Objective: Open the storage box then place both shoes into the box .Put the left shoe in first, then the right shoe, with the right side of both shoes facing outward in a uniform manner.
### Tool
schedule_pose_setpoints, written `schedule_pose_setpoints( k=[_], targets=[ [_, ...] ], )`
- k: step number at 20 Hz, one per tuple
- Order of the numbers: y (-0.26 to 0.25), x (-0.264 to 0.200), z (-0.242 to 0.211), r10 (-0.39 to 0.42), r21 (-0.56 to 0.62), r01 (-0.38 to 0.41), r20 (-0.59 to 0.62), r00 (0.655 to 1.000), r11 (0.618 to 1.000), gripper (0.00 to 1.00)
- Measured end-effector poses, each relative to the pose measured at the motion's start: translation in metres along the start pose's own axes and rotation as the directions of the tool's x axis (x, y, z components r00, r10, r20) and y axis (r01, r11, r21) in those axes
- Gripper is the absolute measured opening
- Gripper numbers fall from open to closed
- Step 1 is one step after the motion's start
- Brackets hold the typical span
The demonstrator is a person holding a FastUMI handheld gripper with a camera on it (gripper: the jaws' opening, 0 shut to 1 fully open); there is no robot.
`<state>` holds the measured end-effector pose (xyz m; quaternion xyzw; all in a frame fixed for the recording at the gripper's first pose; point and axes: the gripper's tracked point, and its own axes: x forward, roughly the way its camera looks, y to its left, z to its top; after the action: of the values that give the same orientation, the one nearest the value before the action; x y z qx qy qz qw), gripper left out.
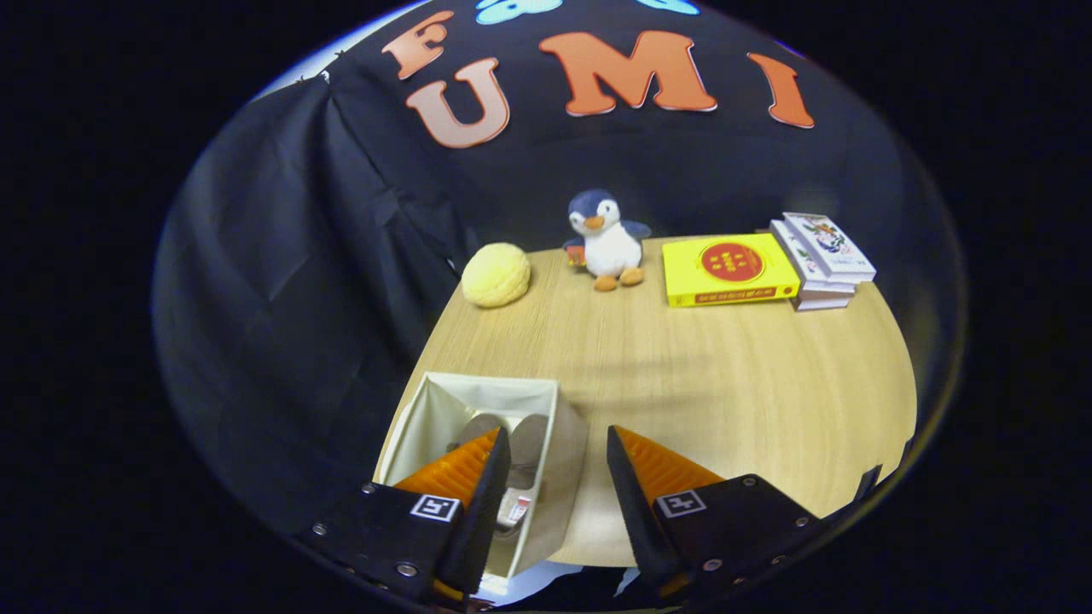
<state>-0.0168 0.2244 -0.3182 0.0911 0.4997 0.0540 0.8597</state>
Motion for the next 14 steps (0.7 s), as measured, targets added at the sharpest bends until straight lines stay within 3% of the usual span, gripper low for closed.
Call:
schedule_pose_setpoints(
  k=[4,6,14],
  targets=[
    [-0.063,-0.037,0.044,-0.015,-0.031,0.02,0.156,0.988,0.999,0.82],
    [-0.094,-0.058,0.069,-0.02,-0.057,0.036,0.262,0.965,0.998,0.86],
    [-0.187,-0.145,0.129,-0.014,-0.115,0.105,0.604,0.797,0.988,0.94]
  ],
)
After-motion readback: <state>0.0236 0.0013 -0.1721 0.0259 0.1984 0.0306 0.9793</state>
